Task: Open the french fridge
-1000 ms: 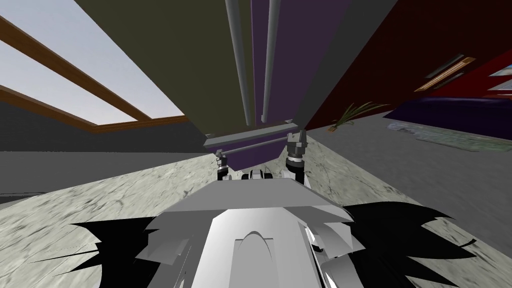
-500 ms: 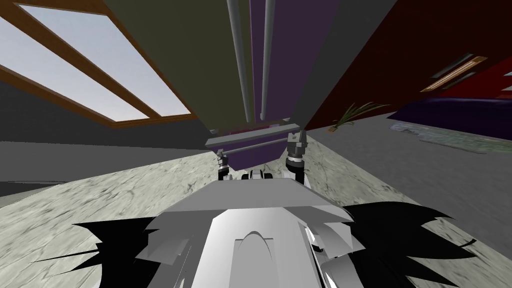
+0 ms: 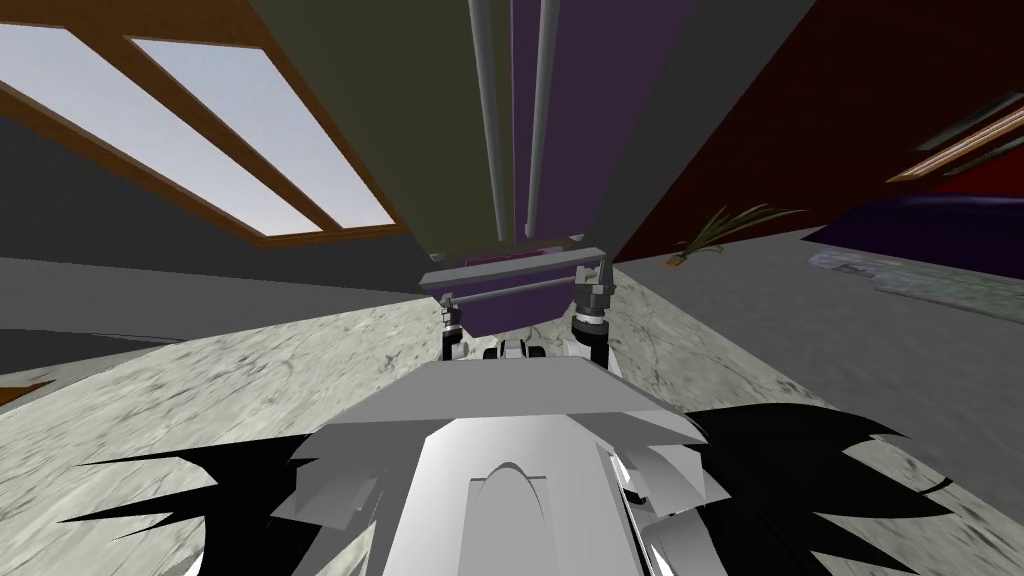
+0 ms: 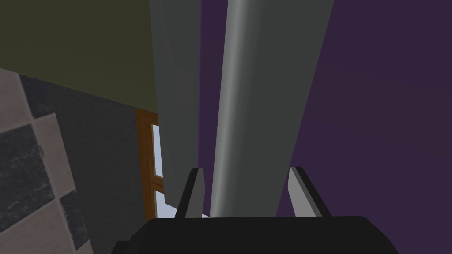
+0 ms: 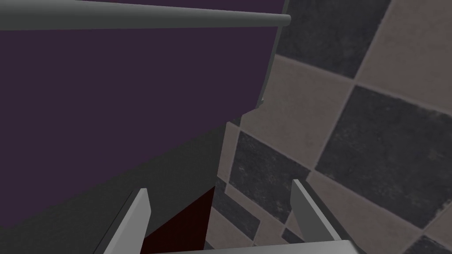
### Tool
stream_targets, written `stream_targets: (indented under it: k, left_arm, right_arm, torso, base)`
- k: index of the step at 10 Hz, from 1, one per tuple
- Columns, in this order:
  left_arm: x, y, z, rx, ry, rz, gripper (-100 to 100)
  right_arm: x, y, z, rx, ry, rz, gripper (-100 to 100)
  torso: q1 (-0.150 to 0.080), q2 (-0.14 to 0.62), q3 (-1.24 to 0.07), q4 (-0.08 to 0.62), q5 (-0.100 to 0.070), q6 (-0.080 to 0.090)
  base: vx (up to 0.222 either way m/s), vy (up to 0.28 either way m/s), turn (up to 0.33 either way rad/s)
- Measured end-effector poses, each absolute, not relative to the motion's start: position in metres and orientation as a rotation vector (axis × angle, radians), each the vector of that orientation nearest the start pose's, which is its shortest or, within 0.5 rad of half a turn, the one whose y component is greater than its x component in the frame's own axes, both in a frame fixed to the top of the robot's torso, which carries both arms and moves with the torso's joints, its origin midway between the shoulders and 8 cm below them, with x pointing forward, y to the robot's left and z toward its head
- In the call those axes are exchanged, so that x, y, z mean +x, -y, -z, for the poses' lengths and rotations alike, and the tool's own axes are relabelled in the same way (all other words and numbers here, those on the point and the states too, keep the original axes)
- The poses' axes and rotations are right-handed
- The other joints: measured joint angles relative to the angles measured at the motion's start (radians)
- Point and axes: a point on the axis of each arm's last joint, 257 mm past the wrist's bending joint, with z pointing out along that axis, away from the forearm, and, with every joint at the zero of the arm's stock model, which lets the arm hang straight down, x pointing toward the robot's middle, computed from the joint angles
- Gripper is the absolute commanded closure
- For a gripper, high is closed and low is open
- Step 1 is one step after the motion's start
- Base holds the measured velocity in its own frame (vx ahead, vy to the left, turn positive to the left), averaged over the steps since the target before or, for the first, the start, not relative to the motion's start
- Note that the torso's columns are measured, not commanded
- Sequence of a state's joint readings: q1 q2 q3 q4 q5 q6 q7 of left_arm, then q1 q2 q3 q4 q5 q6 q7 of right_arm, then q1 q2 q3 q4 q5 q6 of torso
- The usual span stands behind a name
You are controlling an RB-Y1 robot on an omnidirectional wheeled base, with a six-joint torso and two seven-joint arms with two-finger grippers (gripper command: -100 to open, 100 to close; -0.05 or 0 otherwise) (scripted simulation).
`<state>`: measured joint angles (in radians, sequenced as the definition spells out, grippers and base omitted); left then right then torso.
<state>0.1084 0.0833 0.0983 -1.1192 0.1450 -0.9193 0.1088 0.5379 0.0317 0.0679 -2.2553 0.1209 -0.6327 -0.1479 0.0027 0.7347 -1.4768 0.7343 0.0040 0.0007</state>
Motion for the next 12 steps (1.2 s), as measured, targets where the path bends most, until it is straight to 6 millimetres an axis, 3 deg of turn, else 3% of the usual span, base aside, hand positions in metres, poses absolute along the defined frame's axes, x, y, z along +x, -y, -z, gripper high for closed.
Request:
stream_targets:
  k: [12]
  left_arm:
    - [0.51,-0.28,0.259,-1.035,-0.816,1.404,100]
  right_arm:
    - [0.328,0.244,-0.025,0.603,-0.579,-1.443,0]
  torso:
    - [-0.002,0.0,-0.001,0.0,-0.002,0.0]
  base:
    - [-0.085,-0.004,0.102]
